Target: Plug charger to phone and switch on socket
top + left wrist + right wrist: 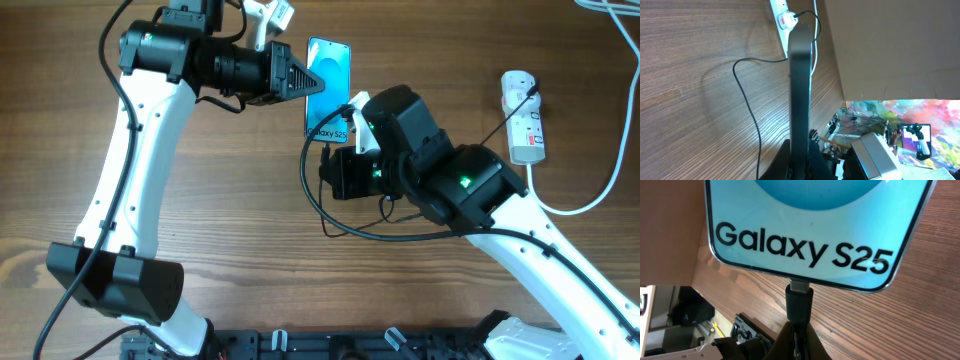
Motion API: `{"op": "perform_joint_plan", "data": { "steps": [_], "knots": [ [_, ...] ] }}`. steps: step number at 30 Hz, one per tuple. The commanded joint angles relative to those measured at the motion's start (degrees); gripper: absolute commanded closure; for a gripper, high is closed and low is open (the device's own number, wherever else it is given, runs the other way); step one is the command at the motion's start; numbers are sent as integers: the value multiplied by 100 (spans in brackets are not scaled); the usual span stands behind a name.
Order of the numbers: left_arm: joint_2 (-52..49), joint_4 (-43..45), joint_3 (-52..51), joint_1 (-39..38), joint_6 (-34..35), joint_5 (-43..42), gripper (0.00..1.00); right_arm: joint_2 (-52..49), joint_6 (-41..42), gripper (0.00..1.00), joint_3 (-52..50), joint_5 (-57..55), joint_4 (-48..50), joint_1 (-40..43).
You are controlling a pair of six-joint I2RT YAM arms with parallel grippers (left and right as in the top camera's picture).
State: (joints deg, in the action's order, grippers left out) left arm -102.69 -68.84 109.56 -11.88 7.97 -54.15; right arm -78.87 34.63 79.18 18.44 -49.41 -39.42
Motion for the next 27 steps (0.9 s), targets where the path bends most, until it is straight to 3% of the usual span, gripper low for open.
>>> {"op": "perform_joint_plan", "data": {
  "steps": [1, 27],
  "knots": [
    [70, 98, 70, 11, -144, -282, 96, 11, -17, 95, 140, 120, -35, 13],
    [70, 87, 70, -98, -372, -136, 96, -208, -96, 96, 140, 74, -7, 13]
  ]
}}
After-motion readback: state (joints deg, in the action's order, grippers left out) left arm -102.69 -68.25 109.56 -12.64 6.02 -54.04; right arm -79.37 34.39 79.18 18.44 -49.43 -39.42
